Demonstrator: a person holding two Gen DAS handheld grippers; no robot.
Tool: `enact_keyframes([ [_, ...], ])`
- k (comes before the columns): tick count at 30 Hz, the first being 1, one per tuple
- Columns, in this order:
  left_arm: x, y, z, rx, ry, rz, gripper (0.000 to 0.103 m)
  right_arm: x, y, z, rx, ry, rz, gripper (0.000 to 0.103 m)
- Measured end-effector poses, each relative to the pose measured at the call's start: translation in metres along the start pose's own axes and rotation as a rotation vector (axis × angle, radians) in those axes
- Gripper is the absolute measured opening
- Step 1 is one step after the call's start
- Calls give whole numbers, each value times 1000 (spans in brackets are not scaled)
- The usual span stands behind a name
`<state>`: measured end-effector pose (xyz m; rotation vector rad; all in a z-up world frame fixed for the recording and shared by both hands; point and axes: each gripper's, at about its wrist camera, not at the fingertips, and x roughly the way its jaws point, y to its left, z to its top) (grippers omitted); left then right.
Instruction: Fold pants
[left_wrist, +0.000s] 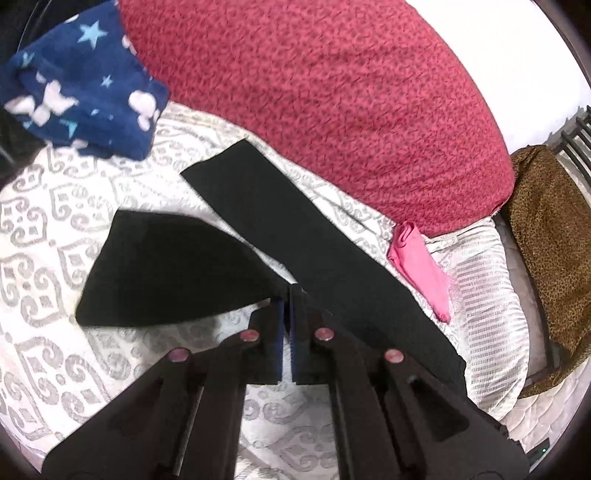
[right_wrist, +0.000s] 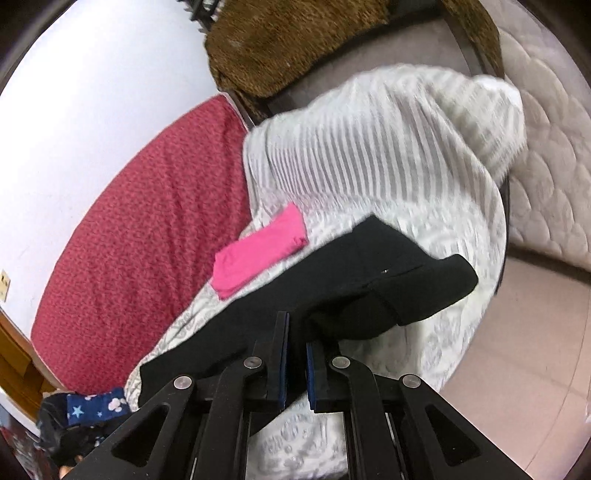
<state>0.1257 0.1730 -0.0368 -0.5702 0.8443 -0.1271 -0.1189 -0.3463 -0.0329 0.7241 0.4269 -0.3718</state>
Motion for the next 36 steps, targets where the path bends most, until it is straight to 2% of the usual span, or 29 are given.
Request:
enact_keyframes([
  [4,8,-22,17,57,-14,28,3,14,14,20,-30,-27,-5,7],
  [9,35,-52,41,127,0,73,3,53,29,53,-67,-23,-20,7],
  [14,91,-83,77,174,59,147,3,120,44,93,-76,28,-55,7],
  [17,129,-104,92,218,85,205,3,172,50,112,-107,75,-115,7],
  [20,177,-121,105,244,131,255,3,232,40,126,-66,153,-184,7],
  [22,204,-128,110,257,153,281,4,265,29,128,-27,202,-221,7],
  [25,252,-131,110,299,213,348,7,316,20,124,-55,283,-298,9],
  [28,282,-127,107,339,262,393,8,355,8,116,-55,353,-355,11],
  [32,302,-125,105,399,322,419,10,373,0,115,-46,391,-393,12],
  [36,300,-135,101,542,380,428,13,375,6,120,-59,438,-416,15],
])
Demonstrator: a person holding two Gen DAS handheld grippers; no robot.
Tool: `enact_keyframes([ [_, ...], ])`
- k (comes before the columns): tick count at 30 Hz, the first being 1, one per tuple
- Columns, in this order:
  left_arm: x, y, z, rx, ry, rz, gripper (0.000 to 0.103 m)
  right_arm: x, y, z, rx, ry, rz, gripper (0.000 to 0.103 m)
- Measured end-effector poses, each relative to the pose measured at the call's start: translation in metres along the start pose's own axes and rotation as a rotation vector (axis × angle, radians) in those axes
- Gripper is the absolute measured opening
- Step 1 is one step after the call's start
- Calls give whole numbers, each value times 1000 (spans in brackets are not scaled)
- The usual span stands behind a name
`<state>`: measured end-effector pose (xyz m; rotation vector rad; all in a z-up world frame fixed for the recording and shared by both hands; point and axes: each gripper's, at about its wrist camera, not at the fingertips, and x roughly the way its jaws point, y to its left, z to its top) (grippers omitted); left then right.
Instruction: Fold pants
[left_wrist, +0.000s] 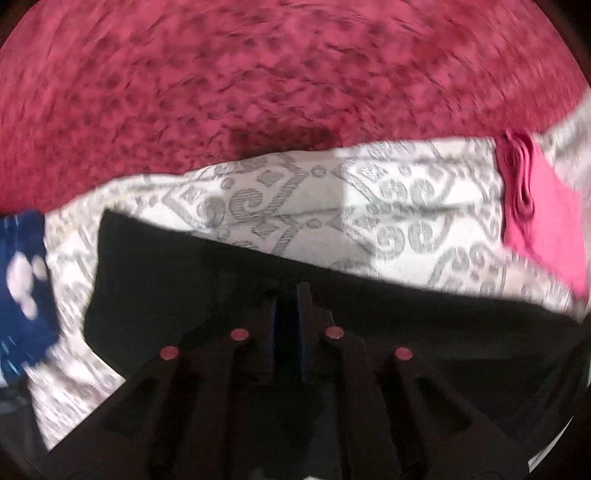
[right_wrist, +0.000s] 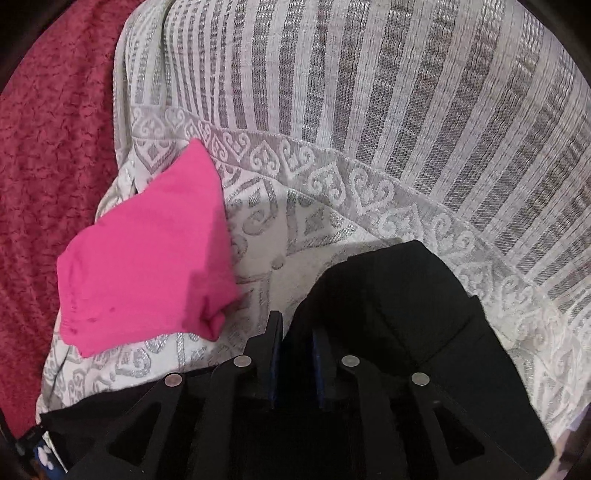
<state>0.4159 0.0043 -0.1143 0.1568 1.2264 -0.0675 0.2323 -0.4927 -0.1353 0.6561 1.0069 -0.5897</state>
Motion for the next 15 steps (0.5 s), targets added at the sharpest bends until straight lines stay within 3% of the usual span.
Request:
enact_keyframes([
  [4,-25,-3,-11,100,-48,7,17,-16,-10,3,-77,38,26,18],
  [7,-44,-1,-22,121,-87,-15,31,-44,-30,-3,-128,20,67,44],
  [8,-49,-1,-24,128,-105,-17,33,-54,-38,-3,-143,4,72,57],
  [9,-55,-2,-27,135,-124,-16,34,-65,-46,-4,-160,-19,58,63],
  [11,-68,-2,-33,146,-184,29,47,-88,-64,-6,-194,-87,-17,68],
  [12,-71,-2,-28,151,-209,51,59,-100,-76,-12,-205,-114,-50,73],
  [15,-94,-2,-47,190,-304,89,61,-108,-99,-34,-253,-81,-32,74],
])
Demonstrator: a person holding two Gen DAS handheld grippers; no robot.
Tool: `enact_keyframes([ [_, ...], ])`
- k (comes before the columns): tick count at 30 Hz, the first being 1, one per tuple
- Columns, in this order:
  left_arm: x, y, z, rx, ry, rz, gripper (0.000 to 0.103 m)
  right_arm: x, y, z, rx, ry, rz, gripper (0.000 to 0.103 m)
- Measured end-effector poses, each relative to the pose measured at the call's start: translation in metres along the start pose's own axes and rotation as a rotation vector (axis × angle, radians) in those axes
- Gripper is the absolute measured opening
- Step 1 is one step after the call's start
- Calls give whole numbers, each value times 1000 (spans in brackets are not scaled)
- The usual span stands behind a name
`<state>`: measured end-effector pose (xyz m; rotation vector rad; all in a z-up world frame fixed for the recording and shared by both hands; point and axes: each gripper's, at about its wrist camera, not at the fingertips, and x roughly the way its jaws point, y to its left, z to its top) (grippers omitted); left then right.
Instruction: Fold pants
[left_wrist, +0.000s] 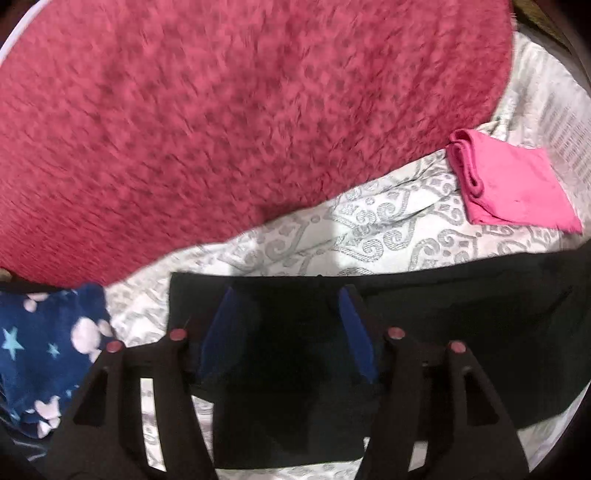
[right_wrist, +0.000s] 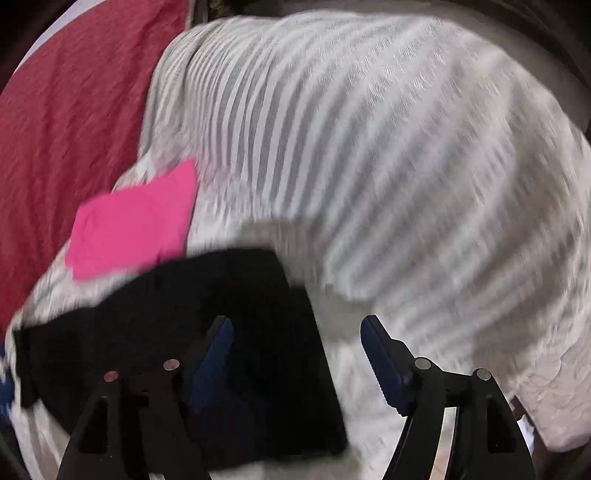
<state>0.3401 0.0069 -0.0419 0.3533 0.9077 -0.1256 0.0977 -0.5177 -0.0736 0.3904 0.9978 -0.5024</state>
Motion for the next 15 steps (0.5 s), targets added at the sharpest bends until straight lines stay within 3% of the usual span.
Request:
enact_keyframes([
  [5,-34,17,-33,-35,-36,-30,61,16,-4,-48,-36,84,13,73],
  [7,-46,29,-53,-74,-47,-22,63,27,-5,-60,-30,124,-14,62],
  [9,-55,44,-71,-108,-51,-4,67,22,-1,-71,-11,102,-48,61],
  [12,-61,67,-110,-130,-48,53,72,5,12,-65,-2,69,-174,61],
  [15,-50,82,-143,-127,5,66,72,-33,59,-50,-27,-96,-408,63],
])
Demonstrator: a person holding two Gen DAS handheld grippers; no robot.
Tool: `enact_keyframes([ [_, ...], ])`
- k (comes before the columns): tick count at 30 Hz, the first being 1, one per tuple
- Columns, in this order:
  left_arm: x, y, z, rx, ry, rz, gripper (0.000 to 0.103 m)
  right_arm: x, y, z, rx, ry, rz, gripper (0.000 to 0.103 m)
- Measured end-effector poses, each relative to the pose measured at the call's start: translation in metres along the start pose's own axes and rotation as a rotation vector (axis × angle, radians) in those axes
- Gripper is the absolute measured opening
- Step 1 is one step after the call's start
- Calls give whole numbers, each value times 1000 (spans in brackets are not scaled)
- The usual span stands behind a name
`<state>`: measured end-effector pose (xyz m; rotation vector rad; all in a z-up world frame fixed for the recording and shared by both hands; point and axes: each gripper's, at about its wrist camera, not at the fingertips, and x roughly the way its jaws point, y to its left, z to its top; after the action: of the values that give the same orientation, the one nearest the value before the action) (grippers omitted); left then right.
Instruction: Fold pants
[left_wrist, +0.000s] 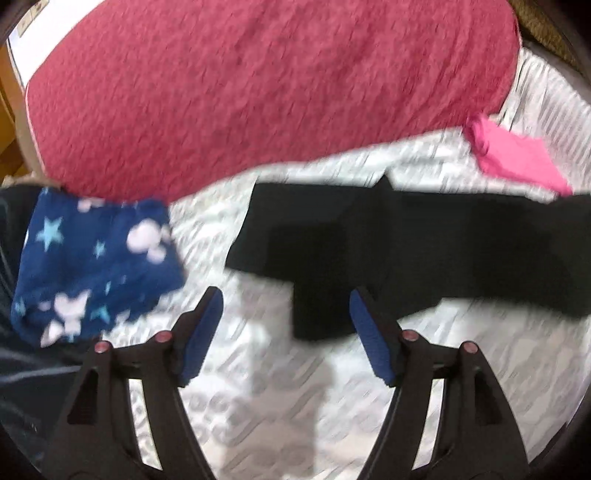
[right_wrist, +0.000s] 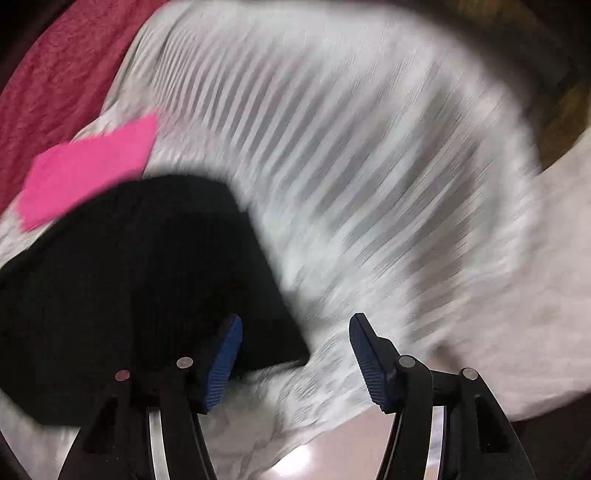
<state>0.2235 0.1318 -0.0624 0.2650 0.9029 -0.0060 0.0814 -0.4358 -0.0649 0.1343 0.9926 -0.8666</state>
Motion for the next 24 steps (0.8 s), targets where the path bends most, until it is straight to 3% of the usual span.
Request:
enact_keyframes([
  [2,12,8,-16,-19,31,-4,72,-38,31,9,-49,-139,-1,67],
  [4,22,12,-30,-42,37,-37,72,-67,62,12,-94,-214,51,76],
  [5,26,10,-35,-45,31,-68,72,-84,87,13,-133,-241,151,77],
  [6,29,8,-37,-40,25,-89,72,-95,114,13,-185,-231,306,77],
  [8,35,-6,-41,16,7,-133,72,-99,163,14,-269,-140,556,77],
  [9,36,-14,-41,58,-4,-141,72,-101,195,9,-314,-51,703,77],
  [13,46,-52,-41,262,-60,-107,72,-104,287,-19,-425,139,1050,77],
  [18,60,-38,-41,216,-69,-125,72,-110,403,-49,-599,298,1144,47],
  [24,78,-6,-53,172,-27,-221,72,-92,461,-76,-577,448,1132,47],
])
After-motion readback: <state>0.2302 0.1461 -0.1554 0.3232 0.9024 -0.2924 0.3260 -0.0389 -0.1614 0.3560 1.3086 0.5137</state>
